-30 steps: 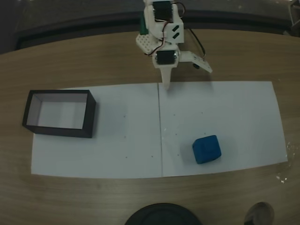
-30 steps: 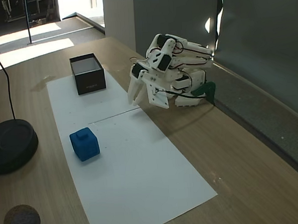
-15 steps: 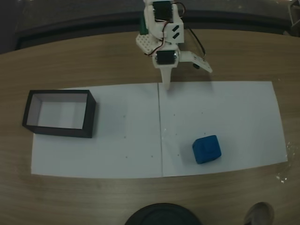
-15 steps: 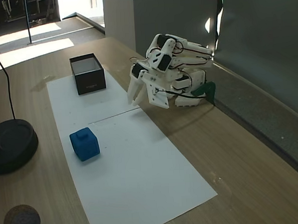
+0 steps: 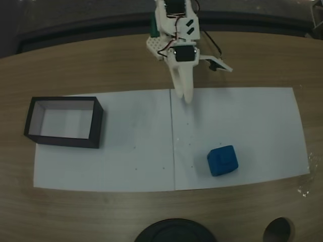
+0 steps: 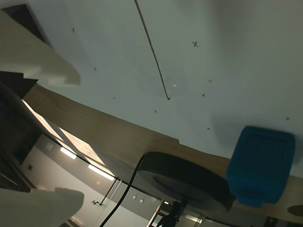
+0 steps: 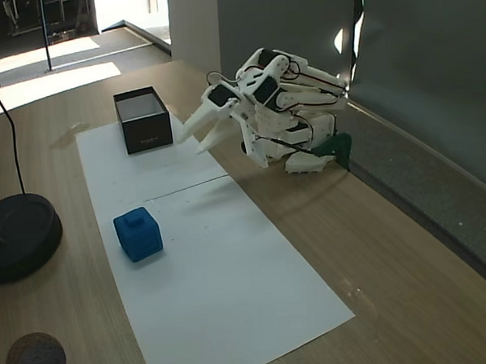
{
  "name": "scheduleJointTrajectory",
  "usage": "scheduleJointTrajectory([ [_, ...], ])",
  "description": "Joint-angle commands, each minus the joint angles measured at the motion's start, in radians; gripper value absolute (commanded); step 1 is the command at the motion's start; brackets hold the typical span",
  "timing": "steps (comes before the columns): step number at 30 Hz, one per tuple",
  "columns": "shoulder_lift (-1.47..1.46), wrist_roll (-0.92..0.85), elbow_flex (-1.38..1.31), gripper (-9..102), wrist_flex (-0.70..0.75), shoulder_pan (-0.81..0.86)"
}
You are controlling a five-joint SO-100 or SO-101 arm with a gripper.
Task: Grab a blue square and put it in the box.
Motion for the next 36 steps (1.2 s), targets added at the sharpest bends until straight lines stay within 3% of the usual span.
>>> scheduleJointTrajectory([
  [1, 0.023, 0.057, -0.121, 25, -0.018, -0.002],
  [7, -0.164, 0.066, -0.276, 25, -0.018, -0.009],
  [16, -0.861, 0.115, -0.684, 30, -0.014, -0.011],
  [27, -1.529, 0.21, -1.285, 33, 0.225, -0.23],
  [36, -1.996, 0.241, -1.623, 37, 0.328, -0.245],
])
